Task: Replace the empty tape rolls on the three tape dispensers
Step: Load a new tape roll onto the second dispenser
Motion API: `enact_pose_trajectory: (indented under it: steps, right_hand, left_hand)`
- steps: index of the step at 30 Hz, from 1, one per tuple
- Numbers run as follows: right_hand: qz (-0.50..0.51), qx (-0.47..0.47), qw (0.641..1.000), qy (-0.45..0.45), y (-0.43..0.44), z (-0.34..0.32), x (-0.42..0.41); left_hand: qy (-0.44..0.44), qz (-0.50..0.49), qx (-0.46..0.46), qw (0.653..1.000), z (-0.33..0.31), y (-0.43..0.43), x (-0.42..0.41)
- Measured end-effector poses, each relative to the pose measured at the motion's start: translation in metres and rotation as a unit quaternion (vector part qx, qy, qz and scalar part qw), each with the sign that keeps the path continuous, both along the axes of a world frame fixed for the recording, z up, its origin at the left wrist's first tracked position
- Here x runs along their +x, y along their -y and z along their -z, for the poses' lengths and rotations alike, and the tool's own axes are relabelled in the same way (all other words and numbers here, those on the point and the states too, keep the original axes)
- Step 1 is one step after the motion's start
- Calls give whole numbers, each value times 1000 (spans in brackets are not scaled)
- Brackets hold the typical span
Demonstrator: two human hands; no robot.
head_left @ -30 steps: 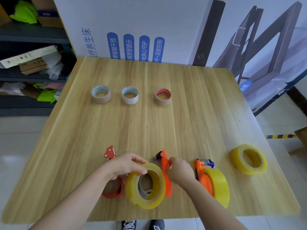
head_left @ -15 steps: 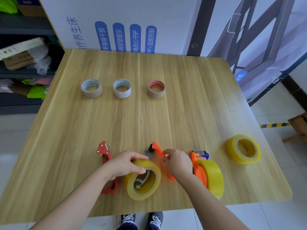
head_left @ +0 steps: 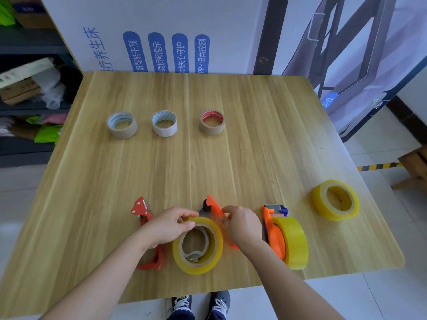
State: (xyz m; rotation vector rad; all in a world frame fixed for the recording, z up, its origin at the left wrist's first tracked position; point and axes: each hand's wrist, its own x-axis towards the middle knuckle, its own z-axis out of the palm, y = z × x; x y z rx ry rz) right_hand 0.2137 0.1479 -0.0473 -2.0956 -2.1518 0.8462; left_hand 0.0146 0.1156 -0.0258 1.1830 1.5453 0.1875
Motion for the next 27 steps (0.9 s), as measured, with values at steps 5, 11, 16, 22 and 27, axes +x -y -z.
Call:
enact_pose_trajectory:
  steps: [5,11,16,22,27]
  right_hand:
    - [7,-13,1000,-19,3,-1,-7]
    - [-11,-69,996,-53,15,-4,-15]
    - [-51,-112,992,-26,33,4,-18]
    - [-18,-59,996,-68,30,-1,-18]
    - [88,-118,921,-360,7,-44,-20]
  left_hand:
    - [0,-22,-11,1000,14,2,7]
    - [-140,-3,58,988,24,1,18]
    - [-158,13,48,986,27,-4,17]
    - [-65,-106,76,989,15,-1,16]
    - [281,-413,61,864,-27,-2,5]
